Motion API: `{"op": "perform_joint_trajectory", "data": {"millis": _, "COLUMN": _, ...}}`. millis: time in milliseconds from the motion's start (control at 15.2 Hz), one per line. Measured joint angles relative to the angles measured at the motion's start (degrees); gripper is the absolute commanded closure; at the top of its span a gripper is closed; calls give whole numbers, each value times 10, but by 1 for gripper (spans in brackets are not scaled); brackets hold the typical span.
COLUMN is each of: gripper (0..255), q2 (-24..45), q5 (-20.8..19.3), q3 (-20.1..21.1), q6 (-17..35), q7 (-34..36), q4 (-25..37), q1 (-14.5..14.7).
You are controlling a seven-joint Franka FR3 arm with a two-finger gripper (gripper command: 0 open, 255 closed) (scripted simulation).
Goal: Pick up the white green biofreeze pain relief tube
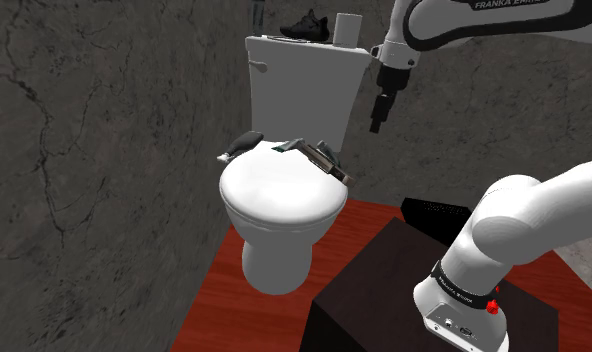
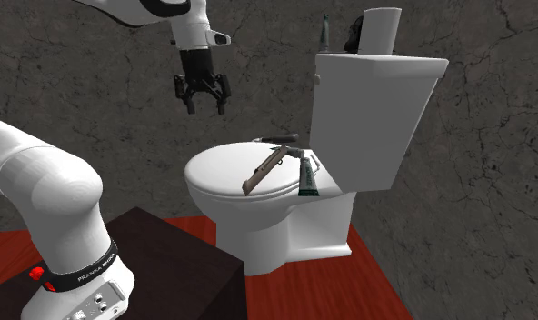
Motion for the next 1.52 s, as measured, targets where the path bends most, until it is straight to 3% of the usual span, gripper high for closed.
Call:
{"op": "perform_joint_trajectory", "data": {"millis": 396, "gripper": 0, "q2": 98, "q5": 2, "q3": -63, "q6": 118, "q7": -71, "q4": 10, "q1": 0}}
{"op": "perform_joint_trajectory", "data": {"millis": 726, "gripper": 0, "q2": 191, "q5": 31, "q3": -112, "q6": 197, "q7": -140, "q4": 43, "q1": 10}}
{"op": "perform_joint_trajectory", "data": {"millis": 1254, "gripper": 0, "q2": 371, "q5": 154, "q3": -169, "q6": 296, "q7": -286, "q4": 133, "q1": 24}}
{"op": "perform_joint_trajectory", "data": {"millis": 1518, "gripper": 0, "q2": 472, "q5": 241, "q3": -172, "q6": 303, "q7": -369, "q4": 219, "q1": 9}}
